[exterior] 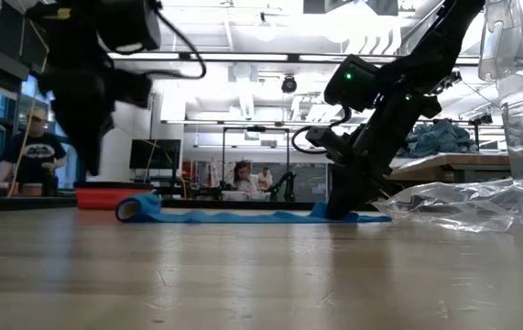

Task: Roll bandage
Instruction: Roll the blue bandage

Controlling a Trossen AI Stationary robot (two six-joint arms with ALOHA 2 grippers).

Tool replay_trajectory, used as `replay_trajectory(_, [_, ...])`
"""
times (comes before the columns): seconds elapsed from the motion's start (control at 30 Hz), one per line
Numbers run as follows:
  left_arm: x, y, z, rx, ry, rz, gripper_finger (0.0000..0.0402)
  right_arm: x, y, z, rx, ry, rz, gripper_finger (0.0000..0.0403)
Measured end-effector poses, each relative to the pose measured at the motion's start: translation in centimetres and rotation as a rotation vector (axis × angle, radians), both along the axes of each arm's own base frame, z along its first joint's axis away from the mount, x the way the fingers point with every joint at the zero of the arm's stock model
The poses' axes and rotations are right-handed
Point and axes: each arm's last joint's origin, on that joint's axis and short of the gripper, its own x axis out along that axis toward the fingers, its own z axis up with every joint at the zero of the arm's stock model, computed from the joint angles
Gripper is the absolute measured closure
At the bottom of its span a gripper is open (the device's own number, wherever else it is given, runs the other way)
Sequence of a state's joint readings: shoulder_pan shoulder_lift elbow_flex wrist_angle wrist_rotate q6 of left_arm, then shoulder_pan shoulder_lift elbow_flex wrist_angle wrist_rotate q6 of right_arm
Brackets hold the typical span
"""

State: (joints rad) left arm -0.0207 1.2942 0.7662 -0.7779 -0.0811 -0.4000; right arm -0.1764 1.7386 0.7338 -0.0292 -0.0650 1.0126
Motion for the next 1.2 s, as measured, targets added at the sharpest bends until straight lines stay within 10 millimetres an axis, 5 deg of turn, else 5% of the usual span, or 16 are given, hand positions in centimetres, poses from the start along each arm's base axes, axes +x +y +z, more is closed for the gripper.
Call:
replay_trajectory(0.27, [2.2, -0.1, -0.3, -0.015, -0.15, -0.018, 0.0401, 0.0, 0.0, 0.0, 0.004, 0.0, 0.003, 0.0403])
replay_trajectory(0.57, [3.2, -0.1, -2.1, -0.019, -0.101, -0.004, 0.0401, -1.0, 0.3, 0.7, 0.046, 0.069, -0.03, 0.0403])
replay_trajectory(0.8, [3.4, 0.1, -1.9, 0.033, -0.129, 0.013, 0.0401, -3.0, 0.4, 2.3, -0.003, 0.176, -0.068, 0.0403])
replay_trajectory(1.2, [5.0, 0.9, -1.2, 0.051, -0.308, 0.018, 0.0401, -2.7, 0.1, 2.7, -0.017, 0.13, -0.068, 0.0402])
